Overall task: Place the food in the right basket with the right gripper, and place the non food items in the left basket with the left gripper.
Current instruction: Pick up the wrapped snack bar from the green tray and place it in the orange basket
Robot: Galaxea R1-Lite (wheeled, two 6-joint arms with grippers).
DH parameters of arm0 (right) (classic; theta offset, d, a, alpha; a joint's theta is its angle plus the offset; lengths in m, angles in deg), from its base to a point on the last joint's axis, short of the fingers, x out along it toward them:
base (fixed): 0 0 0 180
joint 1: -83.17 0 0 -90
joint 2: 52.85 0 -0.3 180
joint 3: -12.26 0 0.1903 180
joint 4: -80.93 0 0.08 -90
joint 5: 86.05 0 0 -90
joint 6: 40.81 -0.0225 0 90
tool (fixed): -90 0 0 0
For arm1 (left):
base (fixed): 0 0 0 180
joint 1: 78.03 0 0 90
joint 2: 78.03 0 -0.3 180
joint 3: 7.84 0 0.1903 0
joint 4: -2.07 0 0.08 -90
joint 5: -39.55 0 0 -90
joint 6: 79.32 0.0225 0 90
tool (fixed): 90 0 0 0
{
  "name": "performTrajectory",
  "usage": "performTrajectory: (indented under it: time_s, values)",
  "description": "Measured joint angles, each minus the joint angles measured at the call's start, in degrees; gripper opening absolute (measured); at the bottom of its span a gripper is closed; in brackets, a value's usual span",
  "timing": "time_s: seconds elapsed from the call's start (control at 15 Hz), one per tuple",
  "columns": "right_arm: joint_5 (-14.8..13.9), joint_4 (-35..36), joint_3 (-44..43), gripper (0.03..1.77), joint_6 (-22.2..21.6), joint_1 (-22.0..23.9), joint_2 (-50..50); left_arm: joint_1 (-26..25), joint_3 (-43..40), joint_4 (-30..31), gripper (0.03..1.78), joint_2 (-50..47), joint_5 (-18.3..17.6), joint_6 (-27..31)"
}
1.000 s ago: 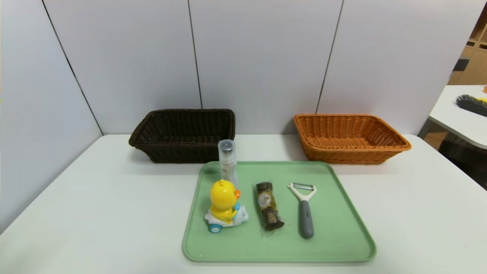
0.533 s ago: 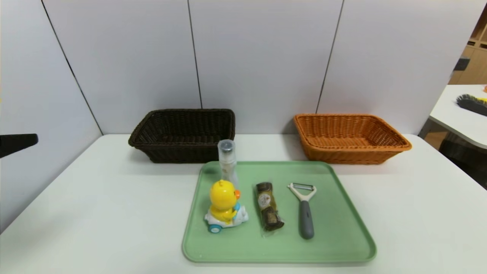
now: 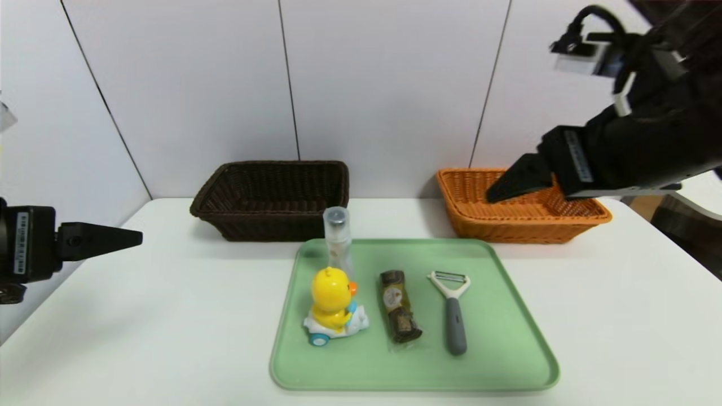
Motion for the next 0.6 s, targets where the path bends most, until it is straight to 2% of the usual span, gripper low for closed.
performTrajectory:
  time_s: [0.13, 0.27, 0.4, 0.6]
  values:
    - [0.7, 0.7, 0.0, 1.71, -5.4, -4.2, -3.4, 5.1, -0.4, 0.0, 1.69, 1.0, 2.7, -3.0]
    - [1.8, 0.7, 0.1, 1.71, -9.1, -6.9, -6.1, 9.2, -0.6, 0.0, 1.69, 2.1, 6.0, -4.4]
    - [1.9, 0.7, 0.1, 1.71, -10.3, -8.0, -8.9, 11.0, -0.7, 0.1, 1.69, 3.3, 7.3, -5.0]
    - [1.2, 1.1, 0.1, 1.71, -11.3, -8.4, -12.8, 11.5, -1.4, 0.2, 1.69, 4.4, 7.3, -5.4]
